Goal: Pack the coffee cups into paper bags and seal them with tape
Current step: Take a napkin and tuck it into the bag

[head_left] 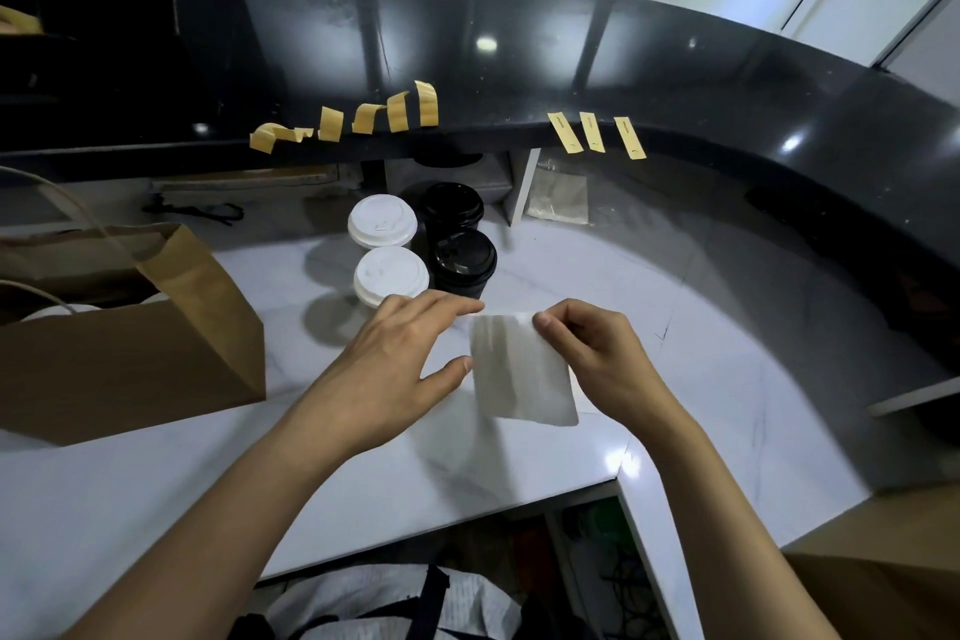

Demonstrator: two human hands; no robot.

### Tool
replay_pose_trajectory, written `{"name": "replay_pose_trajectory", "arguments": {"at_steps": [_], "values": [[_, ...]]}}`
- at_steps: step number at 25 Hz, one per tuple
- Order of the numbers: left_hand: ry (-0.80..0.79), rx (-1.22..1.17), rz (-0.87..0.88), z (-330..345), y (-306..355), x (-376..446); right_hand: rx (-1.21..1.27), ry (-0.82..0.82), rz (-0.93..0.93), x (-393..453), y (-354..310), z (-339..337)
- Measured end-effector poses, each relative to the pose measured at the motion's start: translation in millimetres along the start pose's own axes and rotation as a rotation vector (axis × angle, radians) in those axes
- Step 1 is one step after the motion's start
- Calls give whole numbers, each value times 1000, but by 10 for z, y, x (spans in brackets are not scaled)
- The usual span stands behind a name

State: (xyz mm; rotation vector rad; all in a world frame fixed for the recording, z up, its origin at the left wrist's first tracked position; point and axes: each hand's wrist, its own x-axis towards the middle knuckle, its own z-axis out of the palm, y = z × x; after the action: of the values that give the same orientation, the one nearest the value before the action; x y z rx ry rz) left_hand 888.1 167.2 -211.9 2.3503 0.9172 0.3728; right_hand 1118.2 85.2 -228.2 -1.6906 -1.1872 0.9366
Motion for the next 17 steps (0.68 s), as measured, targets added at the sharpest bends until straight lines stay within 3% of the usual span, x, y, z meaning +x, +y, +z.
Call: {"name": "replay_pose_trajectory", "arguments": {"at_steps": [8,11,15,17], "values": [[12,-116,-85,-116,-32,-107,242,-162,-77,-65,-458,224],[80,-137,-88,-228,-22,-169,345,-169,-82,-38,-493,318],[144,-232,-163,-430,-108,-292,415,-372,-9,26,-544,452],[175,-259,-202,-530,-176,-372,391,-347,-18,81,-603,583]]}}
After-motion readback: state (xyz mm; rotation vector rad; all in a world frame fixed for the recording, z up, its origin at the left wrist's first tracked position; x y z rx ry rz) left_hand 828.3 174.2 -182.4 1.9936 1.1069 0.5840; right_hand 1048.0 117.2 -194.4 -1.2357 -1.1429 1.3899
